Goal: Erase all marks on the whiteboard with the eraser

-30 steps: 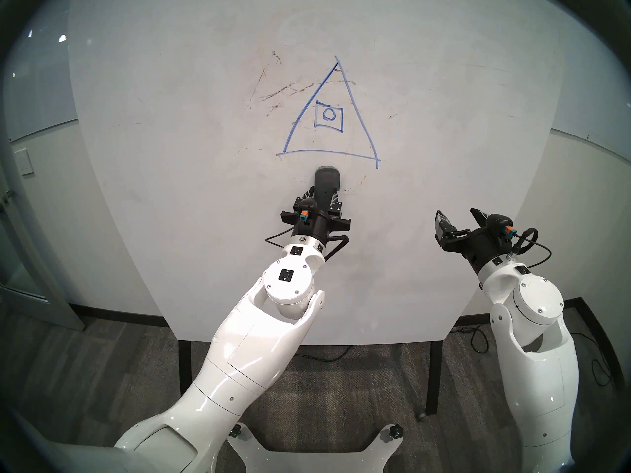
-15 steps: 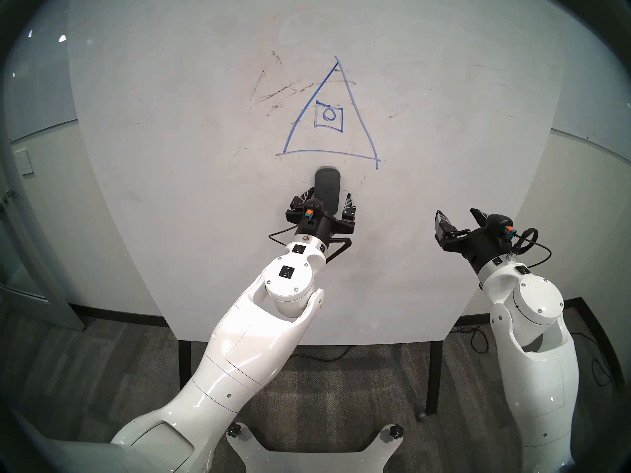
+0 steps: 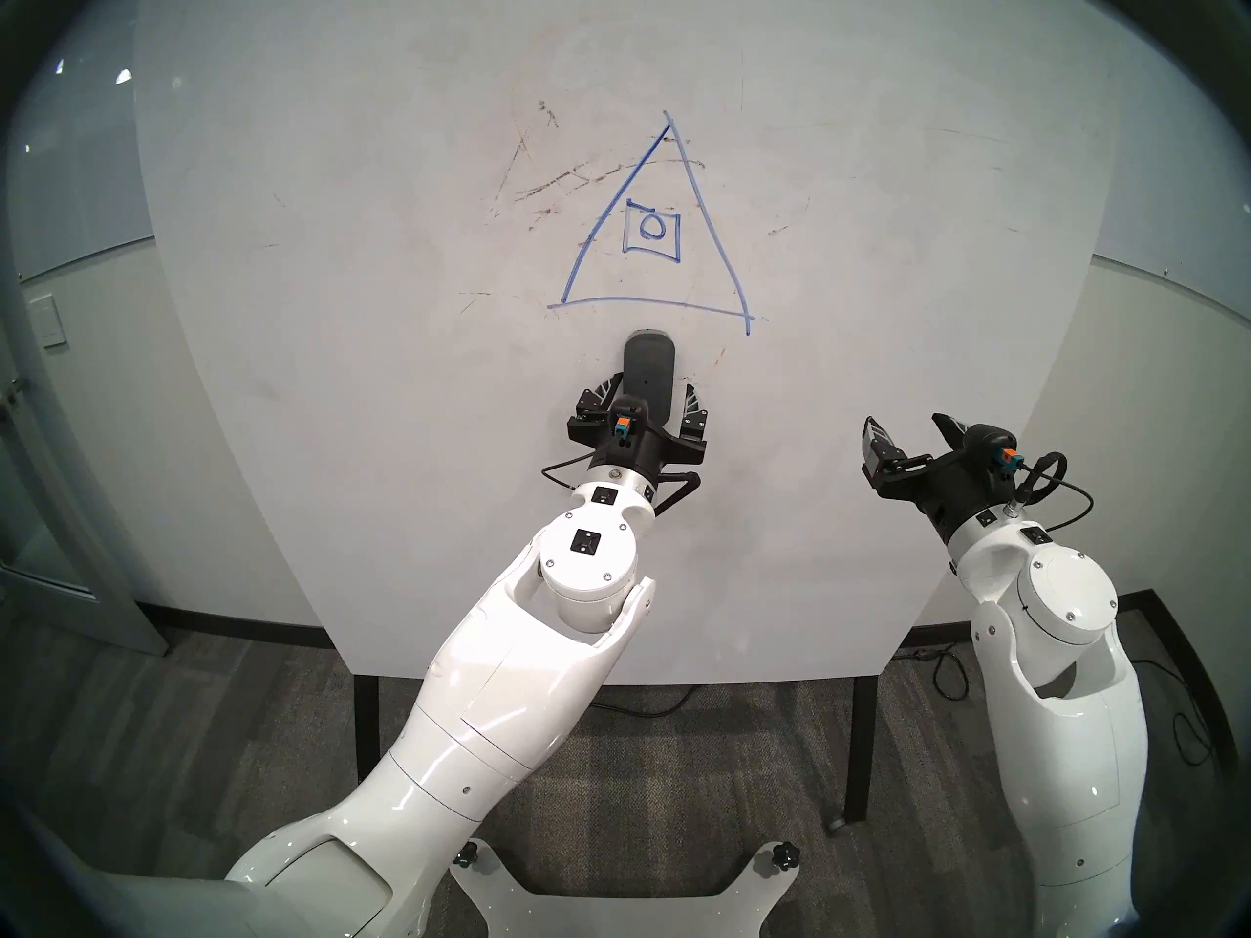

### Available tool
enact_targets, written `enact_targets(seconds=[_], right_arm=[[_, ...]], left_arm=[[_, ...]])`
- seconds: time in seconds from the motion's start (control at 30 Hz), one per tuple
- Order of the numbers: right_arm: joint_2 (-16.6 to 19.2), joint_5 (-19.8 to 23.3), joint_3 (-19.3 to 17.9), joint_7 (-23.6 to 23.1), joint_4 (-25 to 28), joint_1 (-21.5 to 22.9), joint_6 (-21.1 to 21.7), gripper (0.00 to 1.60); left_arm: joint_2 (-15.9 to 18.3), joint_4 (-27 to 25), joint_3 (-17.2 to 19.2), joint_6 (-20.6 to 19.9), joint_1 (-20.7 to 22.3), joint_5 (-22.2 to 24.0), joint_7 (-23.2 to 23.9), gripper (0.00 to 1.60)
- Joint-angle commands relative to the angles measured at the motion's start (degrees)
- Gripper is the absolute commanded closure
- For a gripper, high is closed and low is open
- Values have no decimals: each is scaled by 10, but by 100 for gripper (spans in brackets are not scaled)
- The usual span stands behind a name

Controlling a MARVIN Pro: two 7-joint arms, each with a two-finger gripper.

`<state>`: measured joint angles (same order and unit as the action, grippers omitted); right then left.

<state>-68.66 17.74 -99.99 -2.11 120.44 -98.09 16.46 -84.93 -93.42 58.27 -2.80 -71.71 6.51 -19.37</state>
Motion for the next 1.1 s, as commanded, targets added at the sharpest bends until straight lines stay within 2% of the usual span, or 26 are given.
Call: enact_targets(seconds=[0.0,0.5,1.07], right_arm=[[1,0,0,-1,11,4,-2,0],[1,0,0,-1,11,4,-2,0],[1,0,0,-1,11,4,-2,0]], left_arm=[[-19,3,4,10,20,-12,-23,0],[-30,17,3,7,28,-28,-58,0],[-29,32,-6,14,36,-26,-43,0]])
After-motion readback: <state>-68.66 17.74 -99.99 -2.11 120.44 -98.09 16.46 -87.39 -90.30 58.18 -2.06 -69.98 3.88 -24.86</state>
